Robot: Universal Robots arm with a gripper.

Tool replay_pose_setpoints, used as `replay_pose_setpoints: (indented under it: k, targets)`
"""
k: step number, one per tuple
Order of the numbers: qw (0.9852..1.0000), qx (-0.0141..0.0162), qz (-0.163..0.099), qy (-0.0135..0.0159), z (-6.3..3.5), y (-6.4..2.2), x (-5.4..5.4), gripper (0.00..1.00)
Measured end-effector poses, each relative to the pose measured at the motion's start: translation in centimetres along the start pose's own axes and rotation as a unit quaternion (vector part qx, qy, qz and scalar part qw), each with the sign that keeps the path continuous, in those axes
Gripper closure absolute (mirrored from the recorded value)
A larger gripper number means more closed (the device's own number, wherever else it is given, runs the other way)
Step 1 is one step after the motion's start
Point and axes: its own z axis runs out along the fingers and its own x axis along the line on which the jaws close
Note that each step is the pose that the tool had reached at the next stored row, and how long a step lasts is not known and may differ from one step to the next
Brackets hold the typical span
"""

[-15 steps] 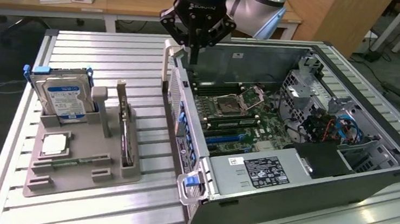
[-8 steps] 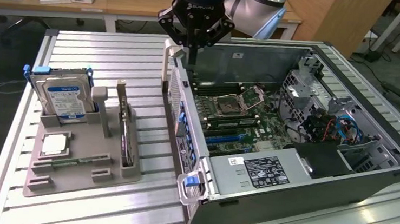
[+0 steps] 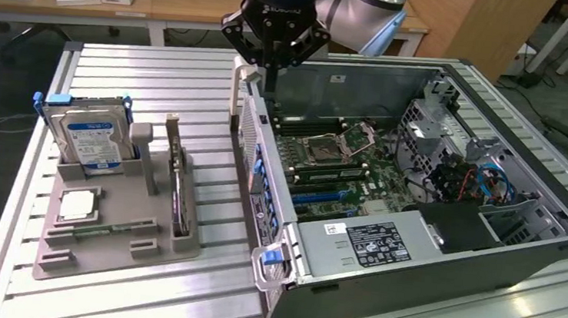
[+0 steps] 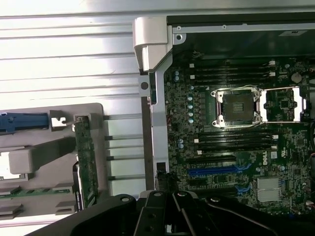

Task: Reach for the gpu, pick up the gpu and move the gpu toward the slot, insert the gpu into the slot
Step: 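Reach for the gpu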

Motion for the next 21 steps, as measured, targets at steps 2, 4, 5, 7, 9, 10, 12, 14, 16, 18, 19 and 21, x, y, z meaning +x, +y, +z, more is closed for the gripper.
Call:
replay_pose_setpoints:
  k: [2,4,5,7,9,10,12,14,16,18,19,21]
  targets:
    - [1.0,0.0,0.0,0.0,-0.01,-0.02,0.08,0.9]
    - [1.0,0.0,0.0,0.0001,-0.01,-0.04,0.14,0.9]
    - [1.0,0.0,0.0,0.0,-0.01,-0.05,0.18,0.9]
    - [1.0,0.0,0.0,0.0,-0.01,-0.08,0.25,0.9]
    - [1.0,0.0,0.0,0.0,-0.01,-0.1,0.33,0.9]
    - [1.0,0.0,0.0,0.0,-0.01,-0.11,0.36,0.9]
    - [1.0,0.0,0.0,0.0,-0.02,-0.12,0.43,0.9]
    - [1.0,0.0,0.0,0.0,-0.02,-0.14,0.5,0.9]
    - [1.0,0.0,0.0,0.0001,-0.02,-0.16,0.57,0.9]
    - [1.0,0.0,0.0,0.0,-0.02,-0.18,0.64,0.9]
    - [1.0,0.0,0.0,0.0,-0.02,-0.19,0.67,0.9]
    - [1.0,0.0,0.0,0.0,-0.02,-0.21,0.74,0.9]
